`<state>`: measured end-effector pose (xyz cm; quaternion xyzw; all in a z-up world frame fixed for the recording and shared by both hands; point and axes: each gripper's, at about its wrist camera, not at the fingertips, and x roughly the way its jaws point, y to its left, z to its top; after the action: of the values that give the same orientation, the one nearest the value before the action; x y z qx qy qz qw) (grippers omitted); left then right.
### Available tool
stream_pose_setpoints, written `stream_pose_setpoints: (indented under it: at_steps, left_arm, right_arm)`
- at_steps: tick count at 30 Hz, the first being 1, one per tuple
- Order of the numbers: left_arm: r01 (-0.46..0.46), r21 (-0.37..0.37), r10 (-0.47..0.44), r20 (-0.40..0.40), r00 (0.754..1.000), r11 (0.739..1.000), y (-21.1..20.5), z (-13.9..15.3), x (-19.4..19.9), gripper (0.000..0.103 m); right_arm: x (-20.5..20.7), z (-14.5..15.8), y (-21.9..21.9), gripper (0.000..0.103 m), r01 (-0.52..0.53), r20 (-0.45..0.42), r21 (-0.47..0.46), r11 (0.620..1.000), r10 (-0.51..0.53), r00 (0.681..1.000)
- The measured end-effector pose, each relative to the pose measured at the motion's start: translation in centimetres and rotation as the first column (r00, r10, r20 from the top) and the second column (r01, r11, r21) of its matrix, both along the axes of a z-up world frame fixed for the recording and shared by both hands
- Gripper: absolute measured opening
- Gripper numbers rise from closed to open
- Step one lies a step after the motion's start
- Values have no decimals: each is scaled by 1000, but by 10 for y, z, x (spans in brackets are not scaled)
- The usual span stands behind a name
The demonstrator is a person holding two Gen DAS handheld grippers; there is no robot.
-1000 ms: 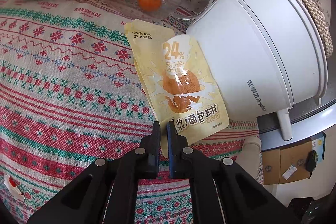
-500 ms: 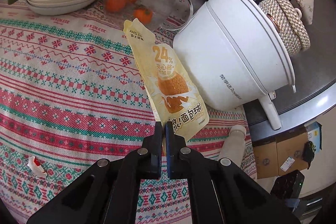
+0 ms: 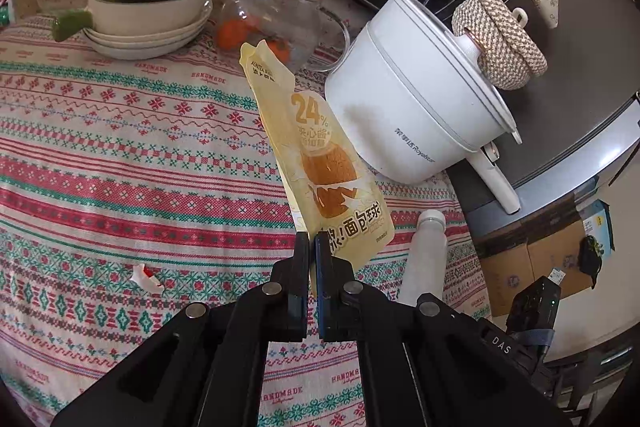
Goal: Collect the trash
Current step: 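Grasp the yellow snack bag with the left tool while the right tool grasps the white bottle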
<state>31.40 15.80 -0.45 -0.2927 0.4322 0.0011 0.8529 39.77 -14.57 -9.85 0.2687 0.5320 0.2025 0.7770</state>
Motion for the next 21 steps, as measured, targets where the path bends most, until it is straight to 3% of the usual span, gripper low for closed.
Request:
stream_pose_setpoints:
  at_steps: [15,21]
  left_arm:
    - [64,63,-66,22,998,996,3,31,-92,2]
    - [53,24,-54,33,998,998,8,33,-127,1]
  right_arm:
    - [-68,24,-12,51,5,-41,137,991,0,999]
    - [-96,36,-10,51,4,-46,181,984,5,999]
